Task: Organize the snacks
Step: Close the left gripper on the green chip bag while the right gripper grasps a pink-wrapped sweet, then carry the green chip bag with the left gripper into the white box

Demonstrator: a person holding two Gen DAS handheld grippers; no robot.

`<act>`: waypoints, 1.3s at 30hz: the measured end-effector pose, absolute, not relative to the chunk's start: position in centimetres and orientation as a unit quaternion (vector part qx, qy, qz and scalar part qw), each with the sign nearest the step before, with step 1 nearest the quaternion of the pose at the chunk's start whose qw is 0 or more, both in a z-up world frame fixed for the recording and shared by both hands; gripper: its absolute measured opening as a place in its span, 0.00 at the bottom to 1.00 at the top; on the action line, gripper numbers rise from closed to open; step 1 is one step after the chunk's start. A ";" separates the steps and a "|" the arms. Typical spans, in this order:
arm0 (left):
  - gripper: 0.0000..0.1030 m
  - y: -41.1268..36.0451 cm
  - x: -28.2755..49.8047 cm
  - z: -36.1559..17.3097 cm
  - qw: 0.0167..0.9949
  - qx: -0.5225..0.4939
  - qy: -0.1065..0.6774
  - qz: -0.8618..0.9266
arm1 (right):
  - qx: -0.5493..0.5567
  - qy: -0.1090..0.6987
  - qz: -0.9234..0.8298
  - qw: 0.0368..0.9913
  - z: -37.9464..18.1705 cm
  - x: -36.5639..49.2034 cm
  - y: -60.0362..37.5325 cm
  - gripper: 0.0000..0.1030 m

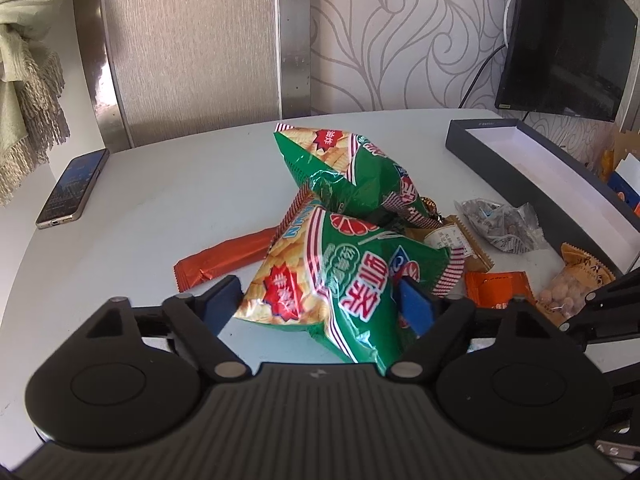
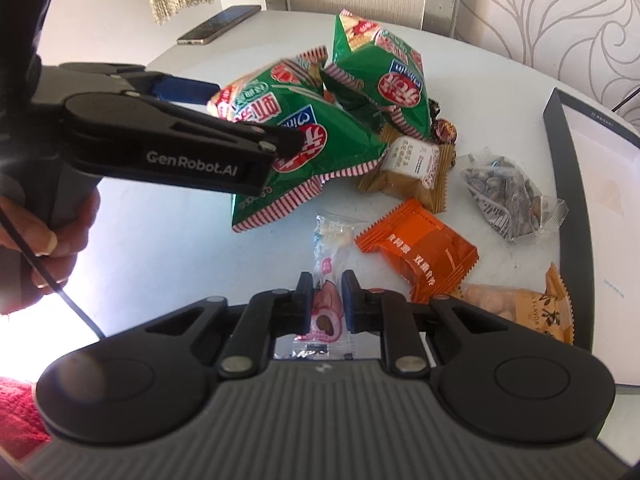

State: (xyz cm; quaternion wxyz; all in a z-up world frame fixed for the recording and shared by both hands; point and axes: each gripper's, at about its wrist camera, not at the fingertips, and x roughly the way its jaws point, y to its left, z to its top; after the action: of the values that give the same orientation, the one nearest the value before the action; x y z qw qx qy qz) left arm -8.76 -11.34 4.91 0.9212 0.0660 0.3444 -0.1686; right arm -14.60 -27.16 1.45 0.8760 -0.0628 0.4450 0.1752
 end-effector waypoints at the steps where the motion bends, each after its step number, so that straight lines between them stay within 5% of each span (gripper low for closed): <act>1: 0.76 -11.3 -8.9 5.1 0.921 0.064 0.343 -0.172 | -0.063 0.443 0.175 0.877 1.6 -14.6 -27.2 0.18; 12: 0.58 -9.3 -10.3 6.2 0.923 0.036 0.335 -0.186 | -0.044 0.430 0.171 0.886 2.9 -15.2 -27.9 0.18; 39: 0.57 -9.2 -12.0 9.0 0.923 0.086 0.301 -0.224 | -0.018 0.356 0.141 0.924 10.8 -17.8 -26.3 0.18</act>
State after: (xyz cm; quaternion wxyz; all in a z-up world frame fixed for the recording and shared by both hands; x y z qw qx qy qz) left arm -11.99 -9.20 8.98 0.9232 0.0856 0.3006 -0.2237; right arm -17.78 -26.30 10.79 0.9237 -0.0185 0.3557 0.1413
